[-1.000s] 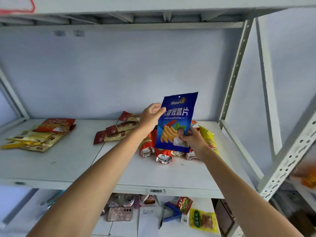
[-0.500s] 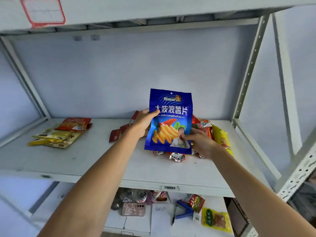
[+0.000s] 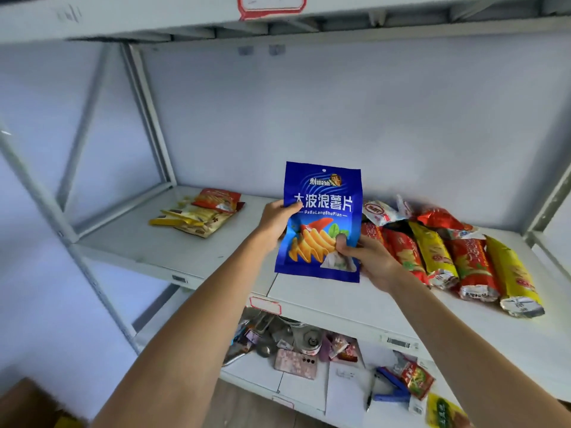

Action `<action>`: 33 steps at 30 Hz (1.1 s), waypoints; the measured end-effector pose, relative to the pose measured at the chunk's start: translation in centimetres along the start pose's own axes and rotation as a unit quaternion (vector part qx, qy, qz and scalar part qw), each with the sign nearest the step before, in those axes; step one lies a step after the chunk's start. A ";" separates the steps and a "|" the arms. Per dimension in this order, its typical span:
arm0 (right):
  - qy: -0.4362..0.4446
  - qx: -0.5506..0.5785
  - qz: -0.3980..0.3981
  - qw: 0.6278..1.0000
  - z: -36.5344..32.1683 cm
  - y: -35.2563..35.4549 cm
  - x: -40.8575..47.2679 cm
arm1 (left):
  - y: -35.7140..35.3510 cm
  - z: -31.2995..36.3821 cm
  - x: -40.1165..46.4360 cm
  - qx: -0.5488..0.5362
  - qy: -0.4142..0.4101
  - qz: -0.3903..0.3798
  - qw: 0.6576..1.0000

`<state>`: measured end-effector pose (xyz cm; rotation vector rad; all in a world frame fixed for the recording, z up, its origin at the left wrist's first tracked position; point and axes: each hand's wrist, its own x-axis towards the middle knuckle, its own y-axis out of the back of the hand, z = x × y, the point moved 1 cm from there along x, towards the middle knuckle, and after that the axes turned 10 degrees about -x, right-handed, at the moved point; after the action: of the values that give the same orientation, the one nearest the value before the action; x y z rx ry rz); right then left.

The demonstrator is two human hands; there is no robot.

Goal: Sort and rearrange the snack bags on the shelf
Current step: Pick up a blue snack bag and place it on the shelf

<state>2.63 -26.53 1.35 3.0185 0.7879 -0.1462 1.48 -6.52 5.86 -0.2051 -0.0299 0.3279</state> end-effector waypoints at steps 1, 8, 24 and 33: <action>0.002 -0.006 0.002 1.000 -0.1 -1.7 0.6 | 1.8 0.2 0.5 0.004 0.001 0.004 1.000; -0.016 -0.025 0.011 0.999 -0.2 -12.8 6.4 | 14.5 1.9 4.0 0.048 0.026 0.027 0.998; -0.127 0.031 0.126 0.983 2.6 -27.5 21.5 | 31.5 0.8 17.1 0.090 0.173 0.100 0.976; -0.112 0.002 0.134 0.985 -2.6 -29.4 34.6 | 34.4 6.6 27.9 0.109 0.112 0.151 0.976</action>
<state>18.54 16.03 0.83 3.0007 0.3606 -0.4691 16.63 35.63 5.12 -0.0275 0.2625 0.6058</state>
